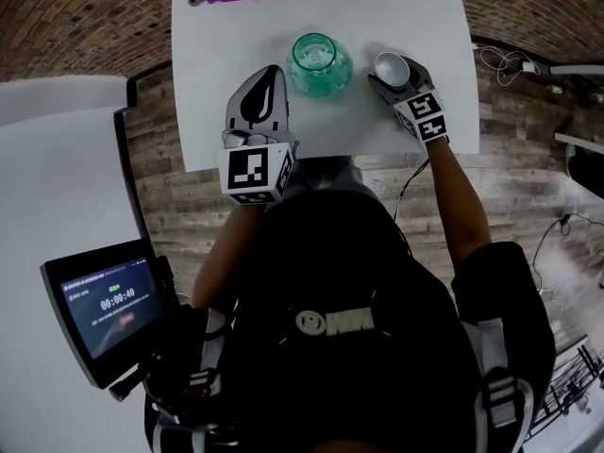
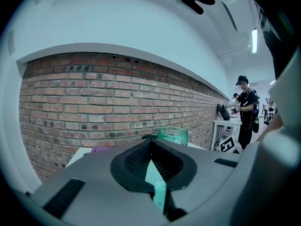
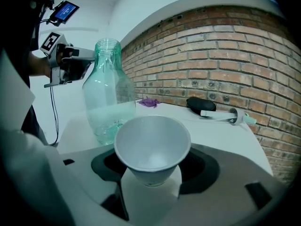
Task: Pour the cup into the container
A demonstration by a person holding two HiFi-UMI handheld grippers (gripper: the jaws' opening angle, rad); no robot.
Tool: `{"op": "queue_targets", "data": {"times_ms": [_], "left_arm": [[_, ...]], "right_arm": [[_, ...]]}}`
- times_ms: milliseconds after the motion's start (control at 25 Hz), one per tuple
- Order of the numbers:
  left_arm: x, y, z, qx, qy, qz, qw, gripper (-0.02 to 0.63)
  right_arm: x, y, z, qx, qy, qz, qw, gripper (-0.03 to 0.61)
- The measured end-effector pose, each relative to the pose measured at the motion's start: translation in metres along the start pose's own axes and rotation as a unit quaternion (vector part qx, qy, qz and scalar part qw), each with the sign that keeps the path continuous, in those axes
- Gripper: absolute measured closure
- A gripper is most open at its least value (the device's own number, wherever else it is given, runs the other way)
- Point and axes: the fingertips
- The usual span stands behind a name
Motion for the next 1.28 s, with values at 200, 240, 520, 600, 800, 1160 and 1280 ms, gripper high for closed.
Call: {"op": "queue_targets", "data": {"times_ms": [200, 240, 520, 600, 800, 1160, 1280], "left_arm": [[0.000, -0.001, 0.001, -0.003, -0.002, -0.003, 1.0000, 0.611], [0.001, -0.001, 0.002, -0.003, -0.002, -0.003, 1.0000, 0.611], [0.005, -0.001, -0.002, 0.002, -0.003, -0.004, 1.0000, 0.611], [0.006, -0.001, -0.003, 0.003, -0.002, -0.003, 1.0000, 0.611], [0.004, 0.000, -0.006, 0.004, -0.001, -0.003, 1.0000, 0.611], [-0.014, -0.010, 0.021, 0.018, -0.005, -0.011, 0.9998, 0.611], [-0.012, -0.006, 0.016, 0.018, -0.005, -0.013, 0.9997, 0.611]], "right_arm": [[-0.003, -0.002, -0.004, 0.017, -0.015, -0.003, 1.000, 0.282], [-0.005, -0.004, -0.006, 0.021, -0.012, -0.012, 1.000, 0.279], [-0.004, -0.004, -0.017, 0.047, -0.016, -0.010, 0.999, 0.150], [-0.002, -0.001, -0.017, 0.044, -0.013, -0.006, 0.999, 0.149], [0.003, 0.014, -0.011, 0.026, -0.014, 0.006, 1.000, 0.149], [-0.016, 0.053, 0.011, -0.011, -0.004, 0.039, 0.999, 0.152], [0.003, 0.075, 0.014, -0.044, -0.001, 0.060, 0.997, 0.240]]}}
Point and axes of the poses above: the fingertips, and each gripper's own axes: y backward along the fingers, z to its right, x out of its top, and after that the axes turned 12 degrees about y, right-handed
